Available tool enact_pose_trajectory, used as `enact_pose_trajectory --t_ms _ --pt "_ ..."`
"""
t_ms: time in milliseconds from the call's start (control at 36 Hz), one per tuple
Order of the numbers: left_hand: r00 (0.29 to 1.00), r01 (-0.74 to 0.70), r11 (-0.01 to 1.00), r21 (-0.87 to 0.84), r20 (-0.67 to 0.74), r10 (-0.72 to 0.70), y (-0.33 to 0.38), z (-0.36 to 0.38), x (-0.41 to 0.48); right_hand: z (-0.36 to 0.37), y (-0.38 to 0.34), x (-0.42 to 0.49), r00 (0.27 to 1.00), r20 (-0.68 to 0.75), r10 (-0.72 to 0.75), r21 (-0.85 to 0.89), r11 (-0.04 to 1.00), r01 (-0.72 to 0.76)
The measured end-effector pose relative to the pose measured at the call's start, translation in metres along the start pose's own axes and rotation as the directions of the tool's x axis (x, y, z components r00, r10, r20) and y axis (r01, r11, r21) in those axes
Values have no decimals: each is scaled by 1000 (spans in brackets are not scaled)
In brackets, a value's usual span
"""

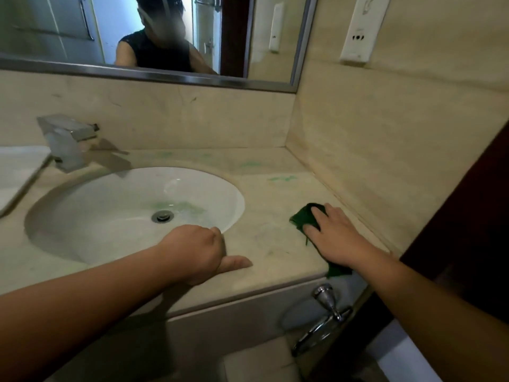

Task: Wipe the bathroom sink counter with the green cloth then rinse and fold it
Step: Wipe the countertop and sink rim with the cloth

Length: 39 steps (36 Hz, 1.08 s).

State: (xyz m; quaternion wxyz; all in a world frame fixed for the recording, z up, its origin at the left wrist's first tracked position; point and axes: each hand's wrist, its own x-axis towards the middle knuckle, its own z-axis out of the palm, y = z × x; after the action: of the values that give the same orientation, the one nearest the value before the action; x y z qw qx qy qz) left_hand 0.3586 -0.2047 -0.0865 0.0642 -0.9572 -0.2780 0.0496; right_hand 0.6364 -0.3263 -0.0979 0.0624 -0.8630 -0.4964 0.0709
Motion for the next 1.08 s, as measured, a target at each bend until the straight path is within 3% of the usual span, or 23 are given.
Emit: enact_pose_trajectory --t_ms 167,306,389,444,583,667,778,833,944,1083 --pt "999 -30 999 45 40 28 -7 4 9 22 -8 35 997 -65 -41 -47 998 38" --pt "996 -82 992 97 33 80 -9 2 13 33 -71 46 942 -71 -329 -97 942 322" --pt "989 -98 987 124 126 82 -11 -7 19 34 -110 46 839 -81 -538 53 838 543" --pt "987 -105 987 124 133 89 -18 -8 28 23 -117 45 818 -89 -569 187 797 575" --pt "992 -58 997 41 -108 63 -29 9 59 -38 -79 53 902 -250 -352 232 883 409" --pt "989 -67 993 -101 -142 52 -28 16 81 -51 -30 79 916 -323 -239 98 954 283" --pt "989 -116 963 -242 -117 90 -21 22 100 -15 26 112 981 -191 -38 -51 998 29" --pt "990 -126 957 -263 -95 104 -19 21 102 4 36 128 982 -176 -69 -135 990 45" --pt "993 -117 956 -267 -52 107 -20 20 102 5 30 166 969 -223 -110 -57 993 99" --pt "992 -118 947 -298 -83 97 -22 23 105 0 17 201 979 -167 -113 4 993 115"
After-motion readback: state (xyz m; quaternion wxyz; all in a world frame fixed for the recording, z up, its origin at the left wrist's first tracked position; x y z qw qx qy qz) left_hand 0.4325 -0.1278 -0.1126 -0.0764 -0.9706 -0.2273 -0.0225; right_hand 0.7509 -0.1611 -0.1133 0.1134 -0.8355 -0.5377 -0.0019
